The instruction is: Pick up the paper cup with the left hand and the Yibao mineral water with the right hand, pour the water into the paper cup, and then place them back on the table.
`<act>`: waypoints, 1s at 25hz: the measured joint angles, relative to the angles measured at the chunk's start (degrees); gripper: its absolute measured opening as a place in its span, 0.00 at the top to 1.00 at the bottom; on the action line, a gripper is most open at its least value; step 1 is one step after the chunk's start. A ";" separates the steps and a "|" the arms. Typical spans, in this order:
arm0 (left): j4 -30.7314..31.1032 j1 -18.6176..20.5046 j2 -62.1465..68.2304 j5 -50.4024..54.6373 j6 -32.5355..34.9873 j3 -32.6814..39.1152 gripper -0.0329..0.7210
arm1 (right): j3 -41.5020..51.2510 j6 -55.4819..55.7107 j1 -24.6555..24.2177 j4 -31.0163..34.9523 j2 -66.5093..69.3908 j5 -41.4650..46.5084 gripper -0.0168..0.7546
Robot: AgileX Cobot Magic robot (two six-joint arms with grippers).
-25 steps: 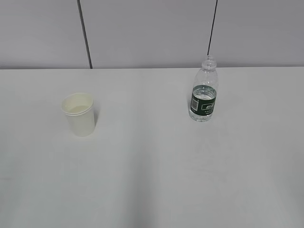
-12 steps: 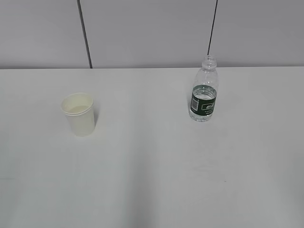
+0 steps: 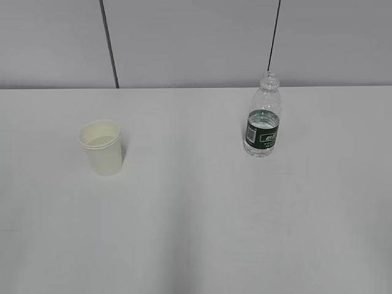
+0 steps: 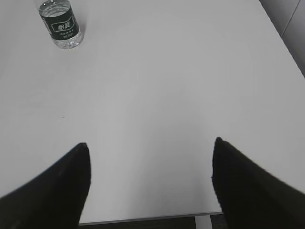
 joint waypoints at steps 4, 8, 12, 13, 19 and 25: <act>0.00 0.00 0.00 0.00 0.00 0.00 0.41 | 0.00 0.00 0.00 0.00 0.00 0.00 0.22; 0.00 0.00 0.00 0.00 0.00 0.00 0.43 | 0.00 0.00 0.76 0.00 0.00 0.00 0.22; 0.00 0.00 0.00 0.00 0.00 0.00 0.44 | 0.00 0.09 1.46 0.00 0.00 0.00 0.22; 0.00 0.00 0.00 0.00 0.00 0.00 0.44 | 0.00 0.09 1.49 0.00 0.00 0.00 0.22; 0.00 0.00 0.00 0.00 0.00 0.00 0.46 | 0.00 0.09 2.12 -0.04 0.00 0.00 0.22; 0.00 0.00 0.00 0.00 0.00 0.00 0.47 | 0.00 0.09 2.46 -0.04 0.00 0.00 0.22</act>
